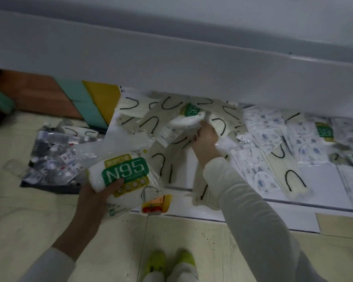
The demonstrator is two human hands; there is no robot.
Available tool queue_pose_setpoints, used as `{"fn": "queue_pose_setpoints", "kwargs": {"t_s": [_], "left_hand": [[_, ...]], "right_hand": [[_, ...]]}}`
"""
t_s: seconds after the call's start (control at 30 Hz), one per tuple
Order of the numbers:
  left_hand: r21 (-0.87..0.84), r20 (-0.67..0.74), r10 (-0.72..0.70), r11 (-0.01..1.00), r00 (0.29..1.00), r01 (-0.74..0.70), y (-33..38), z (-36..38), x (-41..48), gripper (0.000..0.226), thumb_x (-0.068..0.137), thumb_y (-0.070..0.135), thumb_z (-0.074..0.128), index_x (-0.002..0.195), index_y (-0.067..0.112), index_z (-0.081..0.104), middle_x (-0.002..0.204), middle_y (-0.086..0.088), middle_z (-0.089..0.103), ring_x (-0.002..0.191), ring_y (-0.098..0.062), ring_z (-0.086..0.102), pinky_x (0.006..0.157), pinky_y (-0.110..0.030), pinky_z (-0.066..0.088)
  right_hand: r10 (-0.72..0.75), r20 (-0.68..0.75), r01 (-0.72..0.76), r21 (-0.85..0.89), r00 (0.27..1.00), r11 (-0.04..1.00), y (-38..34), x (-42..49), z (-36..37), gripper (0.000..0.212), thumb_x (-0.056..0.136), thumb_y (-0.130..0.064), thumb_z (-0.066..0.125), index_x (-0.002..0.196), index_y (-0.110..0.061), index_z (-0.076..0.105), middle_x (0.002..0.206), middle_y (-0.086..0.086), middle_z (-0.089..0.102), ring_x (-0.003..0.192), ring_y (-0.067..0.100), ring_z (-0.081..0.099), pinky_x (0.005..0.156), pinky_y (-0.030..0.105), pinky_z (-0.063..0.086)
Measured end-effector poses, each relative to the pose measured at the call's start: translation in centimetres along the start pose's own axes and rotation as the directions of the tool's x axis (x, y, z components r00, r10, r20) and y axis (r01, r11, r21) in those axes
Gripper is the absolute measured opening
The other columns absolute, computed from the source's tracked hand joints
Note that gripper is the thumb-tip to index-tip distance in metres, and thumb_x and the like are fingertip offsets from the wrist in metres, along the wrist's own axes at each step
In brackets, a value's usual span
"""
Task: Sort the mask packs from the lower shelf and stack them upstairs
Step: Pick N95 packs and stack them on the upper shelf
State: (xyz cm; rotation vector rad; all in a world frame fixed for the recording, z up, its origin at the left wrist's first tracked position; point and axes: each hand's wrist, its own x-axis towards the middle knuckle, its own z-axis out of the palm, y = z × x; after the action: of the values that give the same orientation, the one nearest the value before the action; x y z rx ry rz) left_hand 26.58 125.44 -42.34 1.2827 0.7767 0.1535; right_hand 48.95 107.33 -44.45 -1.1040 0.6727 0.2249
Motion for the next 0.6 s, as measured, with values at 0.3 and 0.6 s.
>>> {"fn": "queue_pose_setpoints", "kwargs": {"t_s": [0.3,0.6], "left_hand": [[0.069,0.04,-0.008,0.998,0.999,0.005,-0.8,4.2,-1.0,0.027,0.077,0.004,0.07,0.097,0.019,0.063,0.077,0.009,0.073,0.072,-0.005,0.068,0.052,-0.021,0.054],[0.004,-0.037,0.093,0.996,0.995,-0.093,0.3,7.2,-1.3,0.048,0.08,0.01,0.07,0.125,0.012,0.052,0.112,-0.004,0.063,0.096,-0.018,0.062,0.071,-0.027,0.049]], "right_hand": [[-0.007,-0.11,0.02,0.119,0.994,0.993,-4.0,-4.2,-5.5,0.02,0.089,-0.014,0.052,0.103,-0.004,0.062,0.098,0.013,0.065,0.084,0.026,0.063,0.066,0.032,0.056],[-0.006,0.022,0.004,0.097,1.0,0.995,-7.5,-7.4,-9.9,0.02,0.079,-0.006,0.052,0.061,-0.012,0.045,0.053,0.004,0.041,0.048,0.016,0.041,0.046,0.02,0.036]]}}
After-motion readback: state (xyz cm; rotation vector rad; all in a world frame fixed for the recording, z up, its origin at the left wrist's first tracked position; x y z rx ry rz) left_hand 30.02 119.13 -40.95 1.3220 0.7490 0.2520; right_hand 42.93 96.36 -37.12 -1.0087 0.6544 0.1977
